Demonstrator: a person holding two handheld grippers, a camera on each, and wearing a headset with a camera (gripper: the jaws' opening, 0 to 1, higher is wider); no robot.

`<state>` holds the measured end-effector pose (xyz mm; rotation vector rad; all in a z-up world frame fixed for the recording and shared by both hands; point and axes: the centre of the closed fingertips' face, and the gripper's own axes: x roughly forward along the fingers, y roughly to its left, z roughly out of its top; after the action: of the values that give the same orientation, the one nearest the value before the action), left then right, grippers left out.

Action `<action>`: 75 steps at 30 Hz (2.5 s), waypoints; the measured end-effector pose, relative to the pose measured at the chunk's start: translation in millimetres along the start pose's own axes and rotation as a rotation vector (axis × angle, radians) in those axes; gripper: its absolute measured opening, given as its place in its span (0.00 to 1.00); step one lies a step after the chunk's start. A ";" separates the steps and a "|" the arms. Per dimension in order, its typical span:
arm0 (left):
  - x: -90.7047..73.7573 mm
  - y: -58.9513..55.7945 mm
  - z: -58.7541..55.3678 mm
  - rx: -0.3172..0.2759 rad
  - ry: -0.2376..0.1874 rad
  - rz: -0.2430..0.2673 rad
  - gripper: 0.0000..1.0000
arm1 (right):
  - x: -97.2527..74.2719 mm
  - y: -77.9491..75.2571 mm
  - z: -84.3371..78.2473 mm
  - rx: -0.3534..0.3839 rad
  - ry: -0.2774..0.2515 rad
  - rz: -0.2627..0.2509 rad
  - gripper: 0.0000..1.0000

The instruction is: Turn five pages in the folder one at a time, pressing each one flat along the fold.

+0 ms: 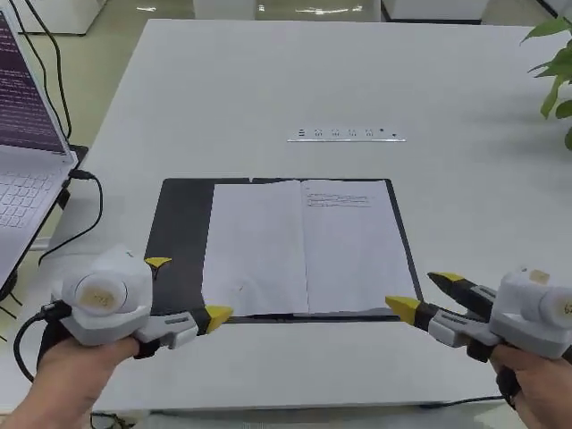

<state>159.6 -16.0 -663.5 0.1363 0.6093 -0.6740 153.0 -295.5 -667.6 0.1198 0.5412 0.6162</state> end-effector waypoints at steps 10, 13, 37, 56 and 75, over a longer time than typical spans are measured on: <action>1.5 -4.8 -2.3 -0.050 -0.001 0.003 0.77 | -4.8 7.9 -18.9 0.030 0.030 0.019 0.65; 2.8 -8.0 -1.8 -0.050 0.003 -0.006 0.76 | -6.1 11.2 -23.2 0.028 0.052 0.035 0.63; 36.9 -45.9 13.1 -0.050 0.041 -0.103 0.68 | -14.4 10.1 -30.1 0.081 0.043 0.079 0.67; 95.3 -75.6 33.3 -0.007 0.075 -0.209 0.65 | -26.2 -4.8 -33.2 0.134 0.016 0.062 0.64; 154.9 -119.3 56.0 0.028 0.096 -0.293 0.60 | -36.9 -14.8 -41.9 0.169 0.018 0.044 0.62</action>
<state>207.9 -210.6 -697.2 0.1064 0.7204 -0.9637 113.8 -331.0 -690.8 0.2868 0.6088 0.6143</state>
